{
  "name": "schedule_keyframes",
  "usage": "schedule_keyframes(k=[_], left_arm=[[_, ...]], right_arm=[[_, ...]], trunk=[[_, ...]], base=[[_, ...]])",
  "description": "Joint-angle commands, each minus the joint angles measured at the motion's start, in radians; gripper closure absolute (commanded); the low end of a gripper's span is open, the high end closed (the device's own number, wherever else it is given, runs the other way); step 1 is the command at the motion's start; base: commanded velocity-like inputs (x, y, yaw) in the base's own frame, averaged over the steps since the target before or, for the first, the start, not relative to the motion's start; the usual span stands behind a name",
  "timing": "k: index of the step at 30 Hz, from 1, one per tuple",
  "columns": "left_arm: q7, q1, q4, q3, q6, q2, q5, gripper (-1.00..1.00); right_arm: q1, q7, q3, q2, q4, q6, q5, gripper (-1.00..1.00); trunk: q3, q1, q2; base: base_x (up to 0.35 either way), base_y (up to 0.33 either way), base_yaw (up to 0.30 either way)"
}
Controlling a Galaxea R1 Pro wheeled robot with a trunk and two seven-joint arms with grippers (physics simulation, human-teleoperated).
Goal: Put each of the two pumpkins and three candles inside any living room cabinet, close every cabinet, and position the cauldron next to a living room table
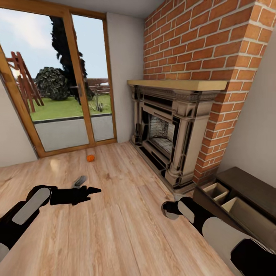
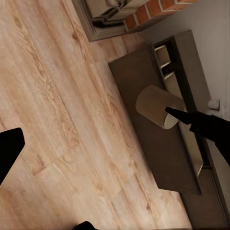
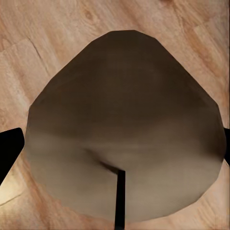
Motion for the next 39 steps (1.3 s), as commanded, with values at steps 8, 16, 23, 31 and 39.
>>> schedule_keyframes(k=[8, 16, 23, 31, 39], left_arm=[[-0.008, -0.001, 0.0, 0.0, 0.001, 0.001, -0.007, -1.0], [-0.008, -0.001, 0.0, 0.0, 0.001, 0.001, -0.006, -1.0], [-0.008, -0.001, 0.001, 0.0, 0.001, 0.001, -0.006, -1.0], [-0.008, -0.001, 0.002, 0.0, 0.001, 0.0, -0.006, -1.0], [-0.008, -0.001, 0.002, 0.0, 0.001, 0.0, -0.006, -1.0]], right_arm=[[-0.001, -0.008, 0.007, -0.002, -0.003, 0.003, -0.012, 1.0], [-0.001, -0.008, 0.007, -0.002, -0.002, 0.003, -0.012, 1.0], [-0.001, -0.008, 0.006, -0.002, -0.002, 0.004, -0.012, 1.0], [-0.001, -0.008, 0.006, -0.002, -0.001, 0.004, -0.012, 1.0], [-0.001, -0.008, 0.006, -0.002, -0.001, 0.003, -0.012, 1.0]], trunk=[[0.005, 0.0, -0.001], [0.01, 0.0, -0.001], [0.015, 0.0, -0.001], [0.02, 0.0, -0.001], [0.026, 0.0, -0.001]], base=[[0.052, 0.0, -0.272], [0.001, 0.0, -0.272], [0.0, 0.0, -0.272], [0.0, 0.0, -0.272], [0.0, 0.0, -0.272]])
